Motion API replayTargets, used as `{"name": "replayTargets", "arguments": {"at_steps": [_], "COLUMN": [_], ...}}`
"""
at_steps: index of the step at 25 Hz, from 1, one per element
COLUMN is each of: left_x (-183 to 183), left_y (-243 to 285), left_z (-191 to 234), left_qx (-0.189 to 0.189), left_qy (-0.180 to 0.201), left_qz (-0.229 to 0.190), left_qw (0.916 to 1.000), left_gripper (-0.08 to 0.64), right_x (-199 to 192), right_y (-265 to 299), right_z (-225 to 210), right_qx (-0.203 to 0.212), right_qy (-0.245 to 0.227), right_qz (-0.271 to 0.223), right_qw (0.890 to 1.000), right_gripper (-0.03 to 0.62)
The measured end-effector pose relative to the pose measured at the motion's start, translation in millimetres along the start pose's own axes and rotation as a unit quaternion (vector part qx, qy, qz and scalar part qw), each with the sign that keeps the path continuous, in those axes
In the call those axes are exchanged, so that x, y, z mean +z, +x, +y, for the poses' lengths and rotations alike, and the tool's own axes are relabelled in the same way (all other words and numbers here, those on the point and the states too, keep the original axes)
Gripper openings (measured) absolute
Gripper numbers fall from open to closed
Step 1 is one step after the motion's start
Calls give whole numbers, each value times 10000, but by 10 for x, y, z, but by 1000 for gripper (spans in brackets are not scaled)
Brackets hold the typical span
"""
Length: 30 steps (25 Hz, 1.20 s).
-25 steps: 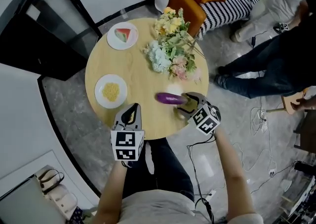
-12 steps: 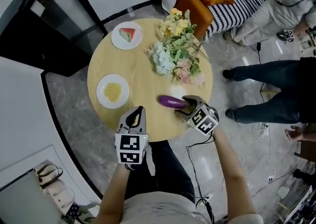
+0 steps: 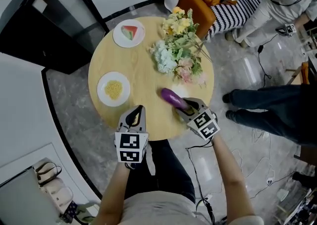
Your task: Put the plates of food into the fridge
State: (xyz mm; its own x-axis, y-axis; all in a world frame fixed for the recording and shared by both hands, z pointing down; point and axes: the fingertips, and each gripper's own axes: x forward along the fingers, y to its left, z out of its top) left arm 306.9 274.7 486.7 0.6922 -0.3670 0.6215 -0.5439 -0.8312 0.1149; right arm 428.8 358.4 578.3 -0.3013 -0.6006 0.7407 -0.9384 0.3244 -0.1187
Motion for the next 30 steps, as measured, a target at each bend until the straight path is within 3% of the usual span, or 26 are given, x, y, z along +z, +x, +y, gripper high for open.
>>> {"name": "replayTargets", "arguments": {"at_steps": [5, 17, 24, 30], "left_x": [61, 242, 56, -244], "left_y": [-27, -404, -999, -1593], "left_z": [21, 272, 638, 1233], "left_qx": [65, 665, 1324, 2141], "left_qy": [-14, -327, -702, -1165], "left_qz": [-102, -635, -882, -1131], "left_qw": [9999, 9952, 9848, 9632], "left_gripper": [8, 8, 8, 8], "right_x": [298, 1051, 1415, 1830], "right_y": [-82, -19, 100, 401], "right_z": [68, 640, 1231, 1806], "right_qx": [4, 632, 1135, 1632], "right_qy": [455, -180, -478, -1019], "right_qz": [-300, -678, -808, -790], "right_qw": [9985, 9955, 9891, 9781], "right_gripper": [184, 184, 184, 184]}}
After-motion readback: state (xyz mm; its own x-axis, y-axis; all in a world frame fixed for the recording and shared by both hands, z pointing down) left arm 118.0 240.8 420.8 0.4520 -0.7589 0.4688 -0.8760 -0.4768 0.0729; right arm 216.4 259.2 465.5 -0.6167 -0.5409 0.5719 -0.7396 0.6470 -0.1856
